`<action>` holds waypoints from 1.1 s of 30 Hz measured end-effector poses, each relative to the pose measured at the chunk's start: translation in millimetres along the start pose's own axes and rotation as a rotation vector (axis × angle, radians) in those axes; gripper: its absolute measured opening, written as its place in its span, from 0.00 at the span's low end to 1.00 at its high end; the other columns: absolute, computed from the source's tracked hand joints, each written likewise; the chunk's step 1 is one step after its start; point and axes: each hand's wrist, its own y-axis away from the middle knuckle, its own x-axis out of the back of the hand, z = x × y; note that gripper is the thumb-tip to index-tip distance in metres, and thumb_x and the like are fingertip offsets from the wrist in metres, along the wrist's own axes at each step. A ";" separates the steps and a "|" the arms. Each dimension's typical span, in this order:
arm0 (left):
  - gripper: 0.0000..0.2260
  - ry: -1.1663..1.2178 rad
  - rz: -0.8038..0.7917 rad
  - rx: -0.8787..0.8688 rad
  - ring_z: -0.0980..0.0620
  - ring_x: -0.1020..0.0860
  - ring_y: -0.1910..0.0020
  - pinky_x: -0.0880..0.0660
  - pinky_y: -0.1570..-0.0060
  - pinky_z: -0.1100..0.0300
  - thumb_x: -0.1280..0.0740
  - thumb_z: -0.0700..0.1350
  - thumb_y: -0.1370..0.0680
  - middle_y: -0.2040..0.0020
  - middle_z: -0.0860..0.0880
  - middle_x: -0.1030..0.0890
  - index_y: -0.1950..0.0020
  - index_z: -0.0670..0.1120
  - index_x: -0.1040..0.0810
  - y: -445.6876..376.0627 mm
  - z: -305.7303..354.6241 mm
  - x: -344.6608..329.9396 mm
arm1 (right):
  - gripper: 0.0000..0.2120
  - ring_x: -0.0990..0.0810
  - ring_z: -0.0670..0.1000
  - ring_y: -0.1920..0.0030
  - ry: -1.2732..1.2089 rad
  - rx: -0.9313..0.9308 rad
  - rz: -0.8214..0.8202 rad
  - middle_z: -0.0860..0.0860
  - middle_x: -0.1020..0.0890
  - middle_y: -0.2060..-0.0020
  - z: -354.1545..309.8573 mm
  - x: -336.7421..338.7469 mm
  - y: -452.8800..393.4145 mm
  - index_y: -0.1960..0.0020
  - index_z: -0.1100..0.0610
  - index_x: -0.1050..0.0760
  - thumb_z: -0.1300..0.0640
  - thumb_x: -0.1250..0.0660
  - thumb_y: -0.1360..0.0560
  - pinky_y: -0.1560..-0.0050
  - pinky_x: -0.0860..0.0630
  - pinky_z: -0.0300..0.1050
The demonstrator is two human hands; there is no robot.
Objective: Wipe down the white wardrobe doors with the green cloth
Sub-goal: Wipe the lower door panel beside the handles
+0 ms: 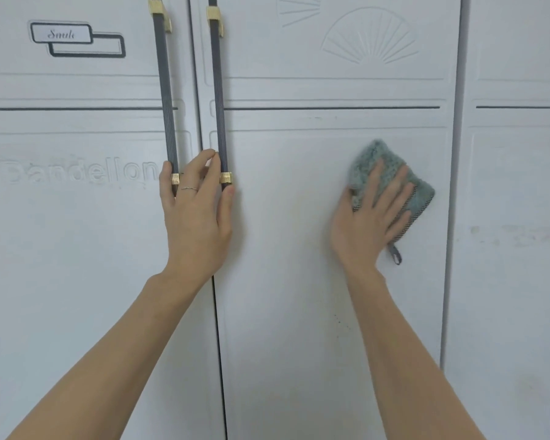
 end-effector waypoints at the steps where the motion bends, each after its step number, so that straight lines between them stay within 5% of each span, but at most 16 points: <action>1: 0.18 0.002 0.001 0.000 0.52 0.31 0.30 0.61 0.20 0.57 0.40 0.42 0.15 0.27 0.40 0.26 0.27 0.37 0.26 -0.2 -0.3 0.5 | 0.31 0.56 0.55 0.17 0.041 0.065 0.019 0.51 0.54 0.17 -13.7 -5.6 13.5 0.16 0.44 0.52 0.42 0.52 0.18 0.20 0.55 0.63; 6: 0.18 0.005 -0.009 -0.017 0.53 0.32 0.27 0.61 0.20 0.59 0.39 0.44 0.14 0.27 0.41 0.26 0.26 0.38 0.26 -1.3 -5.0 2.5 | 0.33 0.55 0.56 0.17 0.180 0.858 -0.186 0.51 0.50 0.17 -29.8 -33.5 112.9 0.18 0.44 0.46 0.46 0.39 0.20 0.19 0.54 0.62; 10: 0.18 0.000 0.007 -0.006 0.52 0.31 0.27 0.60 0.19 0.58 0.39 0.44 0.14 0.28 0.42 0.25 0.27 0.38 0.25 0.6 -2.3 1.4 | 0.28 0.51 0.51 0.17 0.181 1.102 -0.251 0.46 0.45 0.18 0.9 -31.6 113.3 0.19 0.41 0.41 0.46 0.41 0.18 0.19 0.52 0.58; 12: 0.17 -0.002 0.011 -0.002 0.50 0.29 0.27 0.60 0.19 0.59 0.39 0.44 0.14 0.28 0.41 0.24 0.28 0.38 0.24 1.1 -1.7 0.9 | 0.30 0.50 0.51 0.17 0.184 1.012 -0.217 0.46 0.45 0.17 14.6 -23.4 86.3 0.19 0.41 0.43 0.46 0.42 0.20 0.19 0.52 0.57; 19: 0.17 0.007 -0.014 0.007 0.53 0.30 0.29 0.60 0.19 0.57 0.40 0.42 0.14 0.27 0.42 0.25 0.27 0.38 0.25 3.8 3.0 4.3 | 0.30 0.59 0.50 0.17 -0.012 0.063 -0.037 0.46 0.56 0.17 52.1 9.7 2.4 0.17 0.41 0.54 0.41 0.54 0.18 0.19 0.59 0.59; 22: 0.19 -0.005 -0.078 -0.041 0.50 0.29 0.29 0.60 0.19 0.57 0.41 0.42 0.15 0.27 0.42 0.26 0.26 0.38 0.27 6.7 -2.4 12.4 | 0.31 0.60 0.52 0.17 -0.057 -0.091 0.018 0.48 0.57 0.17 25.3 2.1 14.1 0.16 0.43 0.54 0.40 0.56 0.18 0.20 0.57 0.62; 27: 0.22 -0.044 -0.162 -0.123 0.46 0.29 0.27 0.56 0.17 0.47 0.39 0.43 0.16 0.25 0.42 0.28 0.23 0.37 0.30 13.0 -14.6 21.7 | 0.32 0.56 0.57 0.17 0.117 0.528 -0.107 0.52 0.54 0.17 -20.1 -26.8 97.6 0.16 0.44 0.52 0.42 0.48 0.18 0.20 0.55 0.63; 33: 0.28 -0.052 -0.162 -0.119 0.46 0.35 0.21 0.57 0.17 0.47 0.39 0.43 0.21 0.23 0.39 0.30 0.21 0.35 0.33 24.7 -9.7 18.8 | 0.29 0.52 0.52 0.17 0.227 1.171 -0.275 0.47 0.50 0.17 17.6 -33.3 132.1 0.18 0.41 0.45 0.42 0.44 0.17 0.19 0.54 0.58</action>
